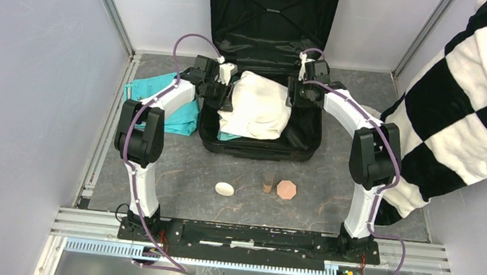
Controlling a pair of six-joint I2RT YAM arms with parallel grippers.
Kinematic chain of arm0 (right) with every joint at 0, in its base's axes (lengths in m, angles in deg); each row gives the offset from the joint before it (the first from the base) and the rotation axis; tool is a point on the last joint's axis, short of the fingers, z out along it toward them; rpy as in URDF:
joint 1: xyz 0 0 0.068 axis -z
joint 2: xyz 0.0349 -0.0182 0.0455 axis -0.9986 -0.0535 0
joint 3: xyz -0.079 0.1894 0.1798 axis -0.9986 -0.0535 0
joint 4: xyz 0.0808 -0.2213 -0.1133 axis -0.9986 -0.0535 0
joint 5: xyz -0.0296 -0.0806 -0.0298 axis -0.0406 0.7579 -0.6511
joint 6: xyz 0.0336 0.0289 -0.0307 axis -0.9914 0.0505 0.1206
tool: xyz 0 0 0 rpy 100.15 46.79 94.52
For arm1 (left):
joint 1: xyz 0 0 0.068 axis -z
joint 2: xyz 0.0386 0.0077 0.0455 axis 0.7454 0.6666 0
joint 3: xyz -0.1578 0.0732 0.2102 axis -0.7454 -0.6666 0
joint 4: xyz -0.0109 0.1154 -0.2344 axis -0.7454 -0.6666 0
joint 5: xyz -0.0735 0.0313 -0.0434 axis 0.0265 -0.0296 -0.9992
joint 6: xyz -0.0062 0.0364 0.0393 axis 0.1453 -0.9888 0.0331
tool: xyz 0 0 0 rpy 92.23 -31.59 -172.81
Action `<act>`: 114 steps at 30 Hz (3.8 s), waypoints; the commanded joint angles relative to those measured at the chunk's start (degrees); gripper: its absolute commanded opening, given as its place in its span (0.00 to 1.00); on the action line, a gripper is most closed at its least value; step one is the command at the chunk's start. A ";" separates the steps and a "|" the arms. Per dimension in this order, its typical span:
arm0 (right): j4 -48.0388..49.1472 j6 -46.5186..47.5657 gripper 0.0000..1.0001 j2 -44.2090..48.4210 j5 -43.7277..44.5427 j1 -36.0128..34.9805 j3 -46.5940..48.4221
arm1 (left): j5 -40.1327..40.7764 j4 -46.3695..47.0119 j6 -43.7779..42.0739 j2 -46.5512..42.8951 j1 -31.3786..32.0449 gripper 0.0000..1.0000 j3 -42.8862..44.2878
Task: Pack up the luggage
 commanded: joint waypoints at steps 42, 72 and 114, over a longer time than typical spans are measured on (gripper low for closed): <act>24.54 -13.21 0.60 14.92 -22.54 -6.34 -27.18 | -4.51 -3.67 -1.66 -1.15 4.16 0.59 12.85; 22.56 -21.50 0.62 -4.56 -26.77 -3.06 -3.00 | 6.74 -3.80 -2.03 -19.15 -5.75 1.00 3.98; 21.99 -12.53 0.73 22.49 -14.49 -9.63 -19.15 | 31.99 7.92 0.39 5.04 -8.89 0.37 -9.07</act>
